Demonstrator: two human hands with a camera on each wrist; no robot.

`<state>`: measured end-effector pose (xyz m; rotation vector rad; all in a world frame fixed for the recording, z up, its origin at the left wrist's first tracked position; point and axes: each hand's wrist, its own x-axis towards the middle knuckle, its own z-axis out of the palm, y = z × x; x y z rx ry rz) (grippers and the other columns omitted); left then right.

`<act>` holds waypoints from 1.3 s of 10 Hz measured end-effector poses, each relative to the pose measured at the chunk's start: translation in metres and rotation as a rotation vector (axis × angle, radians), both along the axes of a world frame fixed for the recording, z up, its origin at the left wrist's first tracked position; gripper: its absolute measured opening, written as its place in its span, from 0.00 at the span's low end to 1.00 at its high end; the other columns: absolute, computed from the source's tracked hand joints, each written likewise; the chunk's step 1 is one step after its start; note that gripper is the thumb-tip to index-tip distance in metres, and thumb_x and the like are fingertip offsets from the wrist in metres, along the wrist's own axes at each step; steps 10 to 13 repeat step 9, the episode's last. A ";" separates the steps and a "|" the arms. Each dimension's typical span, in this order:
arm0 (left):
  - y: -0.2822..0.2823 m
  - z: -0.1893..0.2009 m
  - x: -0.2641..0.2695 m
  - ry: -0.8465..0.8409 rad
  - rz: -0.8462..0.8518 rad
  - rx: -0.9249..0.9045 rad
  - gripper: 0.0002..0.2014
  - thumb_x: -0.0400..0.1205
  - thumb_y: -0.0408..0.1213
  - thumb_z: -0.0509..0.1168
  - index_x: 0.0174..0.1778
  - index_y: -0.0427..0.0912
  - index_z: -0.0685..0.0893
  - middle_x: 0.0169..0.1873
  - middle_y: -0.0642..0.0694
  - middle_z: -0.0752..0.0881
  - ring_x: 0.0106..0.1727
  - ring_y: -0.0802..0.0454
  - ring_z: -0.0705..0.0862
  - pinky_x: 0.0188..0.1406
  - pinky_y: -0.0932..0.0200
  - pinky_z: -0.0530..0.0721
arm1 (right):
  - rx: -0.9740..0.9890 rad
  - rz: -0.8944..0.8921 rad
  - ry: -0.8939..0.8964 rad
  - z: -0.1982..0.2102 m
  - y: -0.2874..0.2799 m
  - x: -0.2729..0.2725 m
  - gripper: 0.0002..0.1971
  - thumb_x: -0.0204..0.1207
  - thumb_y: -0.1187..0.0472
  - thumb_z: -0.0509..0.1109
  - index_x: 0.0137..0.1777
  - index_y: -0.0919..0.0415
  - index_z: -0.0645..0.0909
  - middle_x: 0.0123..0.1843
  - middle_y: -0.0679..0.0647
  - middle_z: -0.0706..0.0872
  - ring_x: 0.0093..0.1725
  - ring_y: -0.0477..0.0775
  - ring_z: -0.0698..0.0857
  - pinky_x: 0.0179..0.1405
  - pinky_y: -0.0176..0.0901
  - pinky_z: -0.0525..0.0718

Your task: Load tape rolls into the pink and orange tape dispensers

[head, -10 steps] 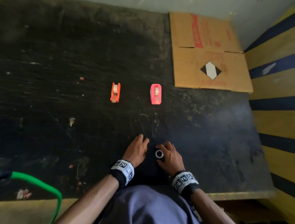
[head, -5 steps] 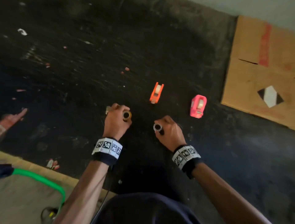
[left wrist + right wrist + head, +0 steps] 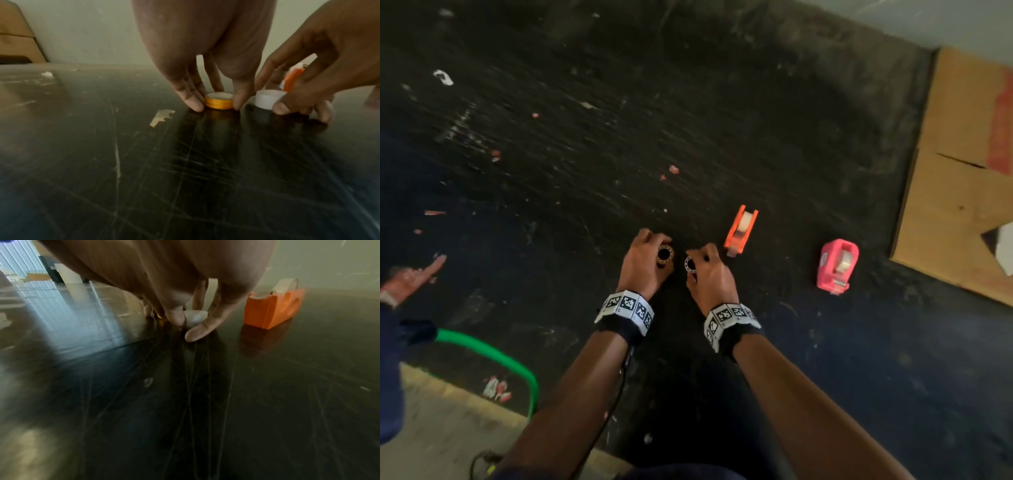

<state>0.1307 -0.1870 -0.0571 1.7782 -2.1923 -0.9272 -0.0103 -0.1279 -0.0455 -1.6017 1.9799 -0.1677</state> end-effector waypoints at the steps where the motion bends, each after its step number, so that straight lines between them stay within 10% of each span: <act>1: 0.005 -0.003 -0.001 0.016 0.072 -0.008 0.34 0.70 0.33 0.79 0.72 0.47 0.78 0.67 0.40 0.78 0.66 0.40 0.82 0.65 0.43 0.85 | -0.003 0.012 0.023 0.000 0.011 -0.002 0.37 0.78 0.65 0.76 0.85 0.56 0.66 0.79 0.61 0.73 0.68 0.63 0.86 0.64 0.53 0.88; 5: 0.157 0.002 0.067 -0.182 0.036 0.004 0.46 0.68 0.53 0.78 0.82 0.54 0.66 0.82 0.42 0.65 0.82 0.40 0.66 0.74 0.39 0.74 | -0.001 -0.052 0.274 -0.009 0.230 -0.078 0.39 0.73 0.32 0.67 0.81 0.50 0.73 0.86 0.57 0.70 0.84 0.64 0.71 0.71 0.63 0.82; 7: 0.240 -0.006 0.131 -0.234 0.170 -0.019 0.50 0.67 0.70 0.67 0.83 0.49 0.68 0.87 0.39 0.59 0.86 0.37 0.59 0.81 0.36 0.65 | 0.026 -0.525 0.291 -0.012 0.392 -0.104 0.48 0.66 0.23 0.63 0.84 0.49 0.71 0.90 0.53 0.63 0.88 0.60 0.64 0.74 0.63 0.80; 9: 0.292 -0.009 0.153 -0.191 0.339 -0.060 0.59 0.64 0.85 0.45 0.79 0.43 0.75 0.82 0.32 0.69 0.81 0.29 0.68 0.74 0.30 0.71 | 0.041 -0.839 0.193 -0.068 0.545 -0.092 0.55 0.68 0.13 0.46 0.80 0.54 0.78 0.80 0.66 0.79 0.74 0.75 0.81 0.64 0.77 0.82; 13: 0.292 -0.009 0.153 -0.191 0.339 -0.060 0.59 0.64 0.85 0.45 0.79 0.43 0.75 0.82 0.32 0.69 0.81 0.29 0.68 0.74 0.30 0.71 | 0.041 -0.839 0.193 -0.068 0.545 -0.092 0.55 0.68 0.13 0.46 0.80 0.54 0.78 0.80 0.66 0.79 0.74 0.75 0.81 0.64 0.77 0.82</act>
